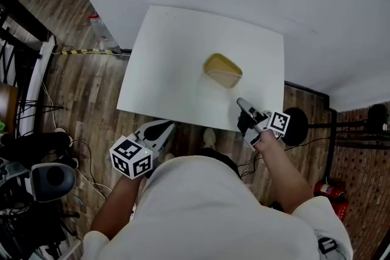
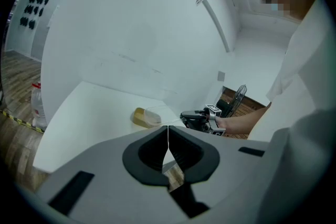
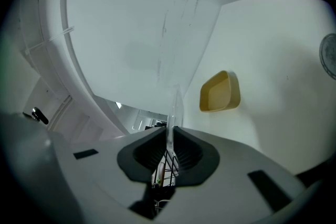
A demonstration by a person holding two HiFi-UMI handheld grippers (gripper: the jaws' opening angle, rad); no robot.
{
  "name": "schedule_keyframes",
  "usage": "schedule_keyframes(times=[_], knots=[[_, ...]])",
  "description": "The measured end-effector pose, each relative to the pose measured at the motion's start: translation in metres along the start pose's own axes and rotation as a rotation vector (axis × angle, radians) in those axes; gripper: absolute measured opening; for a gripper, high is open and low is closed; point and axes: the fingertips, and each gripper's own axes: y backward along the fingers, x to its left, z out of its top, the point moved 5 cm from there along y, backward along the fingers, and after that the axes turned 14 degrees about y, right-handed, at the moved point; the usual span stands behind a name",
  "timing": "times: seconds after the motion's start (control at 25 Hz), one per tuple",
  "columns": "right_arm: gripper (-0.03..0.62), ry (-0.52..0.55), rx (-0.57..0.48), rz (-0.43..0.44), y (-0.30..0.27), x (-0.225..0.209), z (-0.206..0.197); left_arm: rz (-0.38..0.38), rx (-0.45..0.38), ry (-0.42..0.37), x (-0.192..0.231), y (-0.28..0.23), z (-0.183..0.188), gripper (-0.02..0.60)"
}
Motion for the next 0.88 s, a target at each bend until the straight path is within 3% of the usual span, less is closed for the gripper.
schedule_keyframes(times=[0.56,0.88], knots=[[0.044,0.000,-0.089,0.001,0.036,0.074,-0.087,-0.048,0.042,-0.060,0.011,0.068,-0.028,0.018],[0.044,0.001,-0.084,0.013,0.032,0.085,-0.086,-0.060,0.047,-0.060,0.019,0.055,-0.022,0.018]])
